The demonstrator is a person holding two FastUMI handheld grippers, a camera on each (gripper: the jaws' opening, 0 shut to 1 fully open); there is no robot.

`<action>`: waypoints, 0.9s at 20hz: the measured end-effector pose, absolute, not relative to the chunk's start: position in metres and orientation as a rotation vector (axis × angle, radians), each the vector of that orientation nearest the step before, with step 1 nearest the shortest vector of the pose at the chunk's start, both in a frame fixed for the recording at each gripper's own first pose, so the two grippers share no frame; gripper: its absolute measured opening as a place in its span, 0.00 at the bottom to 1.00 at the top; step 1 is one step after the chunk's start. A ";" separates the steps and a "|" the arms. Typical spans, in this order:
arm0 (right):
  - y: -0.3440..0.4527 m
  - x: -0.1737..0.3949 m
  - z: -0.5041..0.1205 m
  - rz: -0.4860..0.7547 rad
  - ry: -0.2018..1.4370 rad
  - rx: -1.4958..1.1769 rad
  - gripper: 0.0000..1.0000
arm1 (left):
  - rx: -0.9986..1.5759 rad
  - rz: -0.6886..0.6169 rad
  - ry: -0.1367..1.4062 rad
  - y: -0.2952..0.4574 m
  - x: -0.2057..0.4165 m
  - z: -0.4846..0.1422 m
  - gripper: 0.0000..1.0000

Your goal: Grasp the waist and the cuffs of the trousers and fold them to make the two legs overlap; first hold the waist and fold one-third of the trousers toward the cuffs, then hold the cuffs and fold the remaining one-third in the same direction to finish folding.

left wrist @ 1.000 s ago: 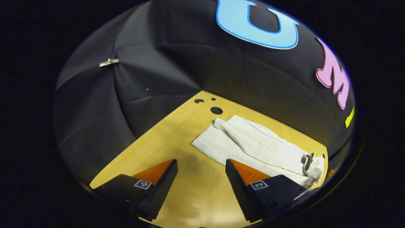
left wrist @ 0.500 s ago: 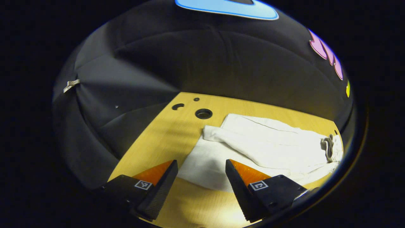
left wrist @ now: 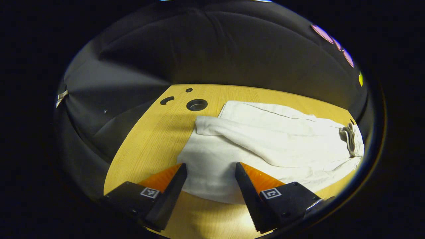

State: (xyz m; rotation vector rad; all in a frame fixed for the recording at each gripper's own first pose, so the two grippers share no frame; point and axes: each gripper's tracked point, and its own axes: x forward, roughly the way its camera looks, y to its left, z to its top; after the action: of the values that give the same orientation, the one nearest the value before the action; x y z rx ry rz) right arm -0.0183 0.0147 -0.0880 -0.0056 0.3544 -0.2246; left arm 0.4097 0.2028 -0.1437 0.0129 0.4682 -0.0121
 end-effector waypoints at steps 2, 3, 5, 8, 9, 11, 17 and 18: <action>0.019 -0.020 -0.088 -0.239 0.336 0.005 0.98 | 0.062 -0.069 0.488 0.191 0.410 -0.143 0.72; 0.024 -0.022 -0.092 -0.231 0.348 0.007 0.98 | 0.083 -0.091 0.496 0.186 0.408 -0.143 0.63; 0.030 -0.026 -0.104 -0.221 0.380 0.006 0.98 | 0.114 -0.108 0.514 0.181 0.409 -0.143 0.39; 0.031 -0.028 -0.112 -0.223 0.398 0.015 0.98 | 0.138 -0.107 0.526 0.175 0.411 -0.144 0.17; 0.031 -0.030 -0.113 -0.227 0.400 0.017 0.98 | 0.151 -0.099 0.529 0.174 0.409 -0.144 0.10; 0.026 -0.032 -0.114 -0.237 0.401 0.030 0.98 | 0.166 -0.086 0.533 0.174 0.409 -0.143 0.06; -0.003 -0.034 -0.111 -0.281 0.392 0.039 0.98 | 0.049 -0.072 0.433 0.162 0.401 -0.108 0.05; -0.009 -0.034 -0.108 -0.286 0.383 0.039 0.98 | 0.046 -0.071 0.417 0.161 0.397 -0.101 0.05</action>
State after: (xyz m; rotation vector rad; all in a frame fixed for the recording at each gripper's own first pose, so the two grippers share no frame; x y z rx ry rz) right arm -0.0340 -0.0085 -0.1077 0.0385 0.3832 -0.2857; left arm 0.3969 0.1611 -0.1005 0.0464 0.4165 -0.0712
